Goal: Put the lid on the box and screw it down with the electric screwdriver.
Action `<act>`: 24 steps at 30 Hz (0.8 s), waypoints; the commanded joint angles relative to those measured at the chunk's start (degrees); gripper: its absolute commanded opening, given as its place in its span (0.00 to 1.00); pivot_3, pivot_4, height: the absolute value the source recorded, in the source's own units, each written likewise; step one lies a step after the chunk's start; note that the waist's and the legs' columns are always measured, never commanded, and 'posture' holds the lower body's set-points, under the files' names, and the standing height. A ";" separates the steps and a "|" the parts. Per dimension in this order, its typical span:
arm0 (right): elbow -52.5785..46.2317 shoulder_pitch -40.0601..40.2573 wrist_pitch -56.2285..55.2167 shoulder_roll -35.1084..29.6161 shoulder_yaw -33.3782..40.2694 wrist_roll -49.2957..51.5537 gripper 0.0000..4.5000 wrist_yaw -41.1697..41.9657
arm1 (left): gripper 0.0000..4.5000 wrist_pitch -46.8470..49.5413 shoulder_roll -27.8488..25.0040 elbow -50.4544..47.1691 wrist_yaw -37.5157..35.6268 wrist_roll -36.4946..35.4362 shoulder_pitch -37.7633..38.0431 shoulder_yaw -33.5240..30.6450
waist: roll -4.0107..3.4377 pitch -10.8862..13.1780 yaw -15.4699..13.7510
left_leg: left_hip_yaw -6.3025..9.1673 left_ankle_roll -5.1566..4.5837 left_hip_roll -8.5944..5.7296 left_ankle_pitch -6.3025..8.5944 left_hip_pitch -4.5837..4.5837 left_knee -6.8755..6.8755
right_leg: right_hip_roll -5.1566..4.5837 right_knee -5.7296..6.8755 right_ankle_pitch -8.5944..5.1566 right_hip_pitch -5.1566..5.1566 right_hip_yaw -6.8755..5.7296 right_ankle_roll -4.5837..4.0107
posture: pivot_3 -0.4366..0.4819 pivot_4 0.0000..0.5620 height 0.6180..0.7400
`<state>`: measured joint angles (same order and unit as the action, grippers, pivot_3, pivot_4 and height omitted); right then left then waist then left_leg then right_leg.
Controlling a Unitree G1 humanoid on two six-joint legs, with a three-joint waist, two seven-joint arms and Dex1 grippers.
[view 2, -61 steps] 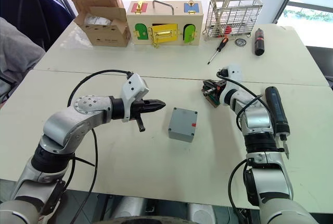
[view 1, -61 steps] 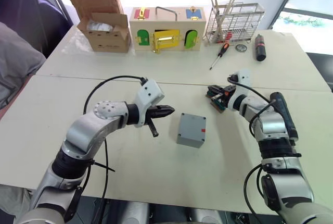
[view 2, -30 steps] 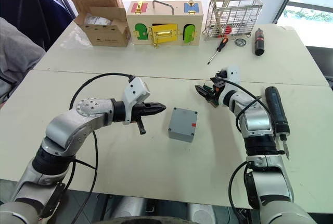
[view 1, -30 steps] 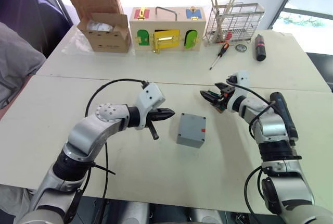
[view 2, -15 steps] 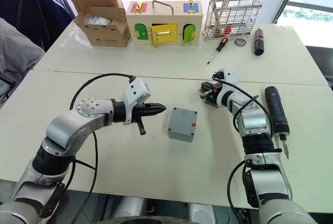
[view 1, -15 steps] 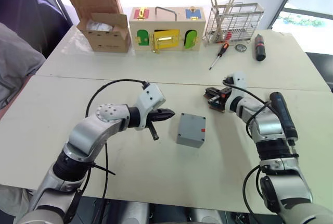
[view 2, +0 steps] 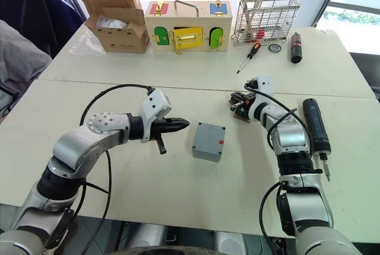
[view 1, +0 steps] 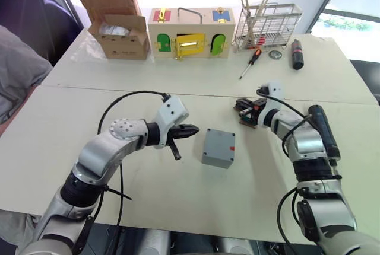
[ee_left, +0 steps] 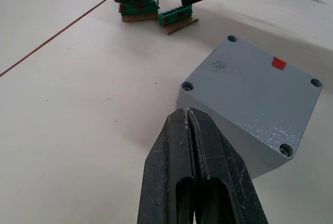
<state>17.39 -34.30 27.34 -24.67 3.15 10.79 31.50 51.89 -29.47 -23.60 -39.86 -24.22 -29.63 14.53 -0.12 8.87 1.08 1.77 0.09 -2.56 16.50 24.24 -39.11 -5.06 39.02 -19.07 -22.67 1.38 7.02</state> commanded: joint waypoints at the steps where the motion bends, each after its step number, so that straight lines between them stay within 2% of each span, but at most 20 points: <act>1: -3.97 -1.06 0.70 -0.37 1.56 1.52 0.01 0.01 | 0.00 -1.24 -0.24 -1.13 -0.14 0.36 -0.28 -0.27 | 0.00 0.00 0.01 | 0.00 0.00 0.00 0.00 0.00 0.00 | 0.00 0.00 0.00 0.00 0.00 0.00 | 0.48 0.27 1.00; 13: -7.40 -1.86 2.05 -1.43 3.32 3.06 0.01 0.11 | 0.00 -1.38 -0.20 -1.17 -0.08 0.43 -0.18 -0.19 | 0.00 0.00 -0.01 | 0.00 0.00 0.00 0.00 0.00 0.00 | 0.00 0.00 0.00 0.00 0.00 0.00 | 0.48 0.27 1.00; 15: -10.71 -2.29 4.08 -2.48 4.94 5.03 0.01 0.81 | 0.00 -1.35 -0.44 -1.32 -0.16 0.47 -0.20 -0.24 | 0.00 0.00 -0.07 | 0.00 0.00 0.00 0.00 0.00 0.00 | 0.00 0.00 0.00 -0.01 0.00 0.00 | 0.48 0.27 1.00; 17: -18.65 -0.58 7.95 -6.28 7.08 9.65 0.01 5.18 | 0.00 -0.92 -1.19 -2.08 -0.58 -0.05 -0.09 -0.92 | -0.02 0.01 -0.24 | 0.00 0.00 0.00 0.00 0.01 0.00 | -0.01 0.00 0.00 -0.01 0.00 0.00 | 0.48 0.27 1.00; 20: -28.65 4.60 12.64 -12.24 8.19 15.21 0.01 11.55 | 0.00 -0.59 -2.25 -3.00 -1.68 -1.20 0.09 -1.60 | -0.02 0.01 -0.46 | 0.07 -0.01 -0.01 0.01 0.07 0.01 | -0.01 -0.01 0.00 -0.02 -0.03 0.00 | 0.48 0.27 1.00; 24: -38.06 11.87 18.36 -16.37 10.09 21.86 0.01 14.66 | 0.00 -0.23 -3.24 -3.90 -3.27 -2.49 0.08 -1.93 | 0.00 0.01 -0.37 | 0.12 -0.07 0.01 0.04 0.05 0.02 | 0.00 -0.19 0.00 0.14 -0.03 0.00 | 0.48 0.27 1.00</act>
<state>-16.69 -23.02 43.80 -40.19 11.81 29.32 44.94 51.98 -32.35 -25.32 -42.35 -25.71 -29.12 13.82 -0.12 8.87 0.72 1.88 0.00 -2.55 16.55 24.29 -39.10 -5.06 38.68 -19.07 -22.52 1.36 7.02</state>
